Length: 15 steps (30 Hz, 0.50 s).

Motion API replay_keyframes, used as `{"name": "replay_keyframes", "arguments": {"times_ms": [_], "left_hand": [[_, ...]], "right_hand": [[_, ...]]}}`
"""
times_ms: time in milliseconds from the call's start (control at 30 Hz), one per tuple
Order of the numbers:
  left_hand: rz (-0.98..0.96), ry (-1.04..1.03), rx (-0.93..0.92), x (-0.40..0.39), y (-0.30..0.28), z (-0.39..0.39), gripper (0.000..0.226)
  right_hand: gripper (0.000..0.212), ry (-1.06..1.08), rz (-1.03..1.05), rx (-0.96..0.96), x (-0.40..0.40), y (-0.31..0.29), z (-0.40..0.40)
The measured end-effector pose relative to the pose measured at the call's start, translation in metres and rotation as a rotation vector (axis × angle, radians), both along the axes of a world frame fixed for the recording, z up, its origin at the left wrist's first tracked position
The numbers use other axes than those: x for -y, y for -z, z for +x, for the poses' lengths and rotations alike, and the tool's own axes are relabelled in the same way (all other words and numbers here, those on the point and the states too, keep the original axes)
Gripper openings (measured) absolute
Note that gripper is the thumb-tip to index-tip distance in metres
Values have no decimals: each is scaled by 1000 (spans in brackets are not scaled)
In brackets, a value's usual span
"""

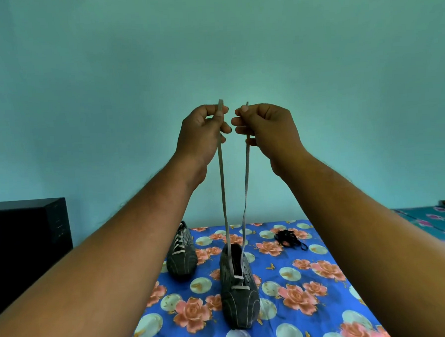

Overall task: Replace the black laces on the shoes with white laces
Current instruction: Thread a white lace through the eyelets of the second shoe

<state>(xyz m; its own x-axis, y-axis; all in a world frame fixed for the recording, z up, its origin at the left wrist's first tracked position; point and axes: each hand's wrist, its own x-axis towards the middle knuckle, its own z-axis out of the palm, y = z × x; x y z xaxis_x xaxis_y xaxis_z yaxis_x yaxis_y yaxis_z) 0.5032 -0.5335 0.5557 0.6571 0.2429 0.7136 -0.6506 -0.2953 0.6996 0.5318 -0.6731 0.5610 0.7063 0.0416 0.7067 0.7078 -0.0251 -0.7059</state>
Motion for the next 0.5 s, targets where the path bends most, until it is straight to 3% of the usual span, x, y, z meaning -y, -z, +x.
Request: {"name": "replay_keyframes", "arguments": {"times_ms": [200, 500], "left_hand": [[-5, 8, -156, -21, 73, 28, 22], [1, -29, -435, -45, 208, 53, 13]], "right_hand": [[23, 212, -369, 132, 8, 75, 31], [48, 125, -680, -180, 22, 209, 62]]}}
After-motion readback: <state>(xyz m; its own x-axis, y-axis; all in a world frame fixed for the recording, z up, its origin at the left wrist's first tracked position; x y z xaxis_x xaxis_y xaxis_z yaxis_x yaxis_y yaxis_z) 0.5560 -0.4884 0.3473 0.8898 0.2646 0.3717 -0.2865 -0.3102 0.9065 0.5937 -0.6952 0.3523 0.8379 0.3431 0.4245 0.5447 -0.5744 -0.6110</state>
